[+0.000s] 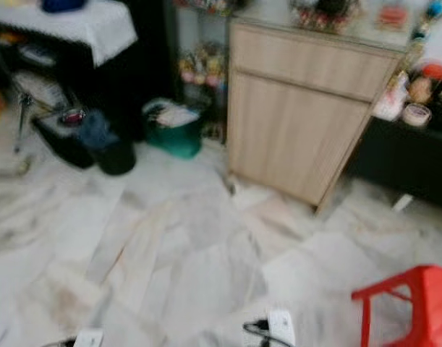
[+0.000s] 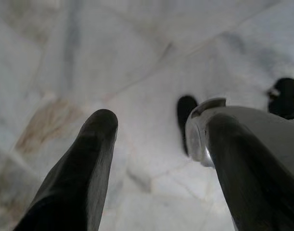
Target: Hang keys on a hook
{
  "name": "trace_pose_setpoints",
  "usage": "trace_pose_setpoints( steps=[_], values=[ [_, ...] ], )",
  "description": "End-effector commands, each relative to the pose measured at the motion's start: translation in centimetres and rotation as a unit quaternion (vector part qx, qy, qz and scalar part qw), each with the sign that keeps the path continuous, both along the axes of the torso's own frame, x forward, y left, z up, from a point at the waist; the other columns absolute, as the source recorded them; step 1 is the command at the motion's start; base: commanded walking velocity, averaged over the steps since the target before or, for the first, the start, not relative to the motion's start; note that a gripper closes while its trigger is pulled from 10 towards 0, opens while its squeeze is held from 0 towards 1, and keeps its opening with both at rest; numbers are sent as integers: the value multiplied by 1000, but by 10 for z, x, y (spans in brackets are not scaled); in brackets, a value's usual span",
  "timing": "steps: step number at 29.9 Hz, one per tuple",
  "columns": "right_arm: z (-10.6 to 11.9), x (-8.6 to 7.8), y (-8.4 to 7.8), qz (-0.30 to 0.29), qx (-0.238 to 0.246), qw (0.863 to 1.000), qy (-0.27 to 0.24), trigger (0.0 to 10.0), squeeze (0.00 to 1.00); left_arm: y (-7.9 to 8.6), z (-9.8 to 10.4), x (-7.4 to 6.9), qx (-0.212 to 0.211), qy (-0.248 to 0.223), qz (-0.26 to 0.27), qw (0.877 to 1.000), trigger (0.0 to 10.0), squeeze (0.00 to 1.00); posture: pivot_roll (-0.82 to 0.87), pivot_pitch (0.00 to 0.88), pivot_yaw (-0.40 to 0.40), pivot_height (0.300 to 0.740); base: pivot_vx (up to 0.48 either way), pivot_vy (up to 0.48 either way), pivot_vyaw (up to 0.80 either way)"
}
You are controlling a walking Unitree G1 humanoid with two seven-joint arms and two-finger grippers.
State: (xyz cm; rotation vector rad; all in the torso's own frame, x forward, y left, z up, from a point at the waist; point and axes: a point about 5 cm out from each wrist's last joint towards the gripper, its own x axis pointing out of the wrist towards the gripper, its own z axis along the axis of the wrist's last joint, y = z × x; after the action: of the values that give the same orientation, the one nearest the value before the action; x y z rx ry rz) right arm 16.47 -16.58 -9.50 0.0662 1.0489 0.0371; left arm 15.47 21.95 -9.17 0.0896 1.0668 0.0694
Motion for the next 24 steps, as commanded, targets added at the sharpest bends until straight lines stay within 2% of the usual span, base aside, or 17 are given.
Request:
trace_pose_setpoints(
  steps=[1,10,17,18,19,24],
  values=[
    [-1,0,9,3,10,1000,1,10000,0,6,-3,-10,8,16,3,1000,10000,0,50,48,-3,740,0,0,-681],
    [-1,0,9,6,10,1000,2,10000,0,9,-2,-10,16,16,-2,1000,10000,0,55,54,-5,740,0,0,-682],
    [-1,-1,10,3,13,1000,5,10000,0,10,-3,-13,14,18,4,1000,10000,0,59,58,-4,740,0,-352,-674],
    [-1,-1,10,3,14,1000,5,10000,145,10,-3,-13,12,17,8,1000,10000,0,59,58,-4,740,0,0,-669],
    [-1,-1,10,1,15,1000,5,10000,1000,10,-3,-13,11,18,9,1000,10000,0,59,58,-4,740,0,0,-669],
    [-1,-1,10,-4,15,1000,1,10000,1000,10,-3,-13,14,20,4,1000,10000,0,58,51,-1,740,0,0,-669]
  ],
)
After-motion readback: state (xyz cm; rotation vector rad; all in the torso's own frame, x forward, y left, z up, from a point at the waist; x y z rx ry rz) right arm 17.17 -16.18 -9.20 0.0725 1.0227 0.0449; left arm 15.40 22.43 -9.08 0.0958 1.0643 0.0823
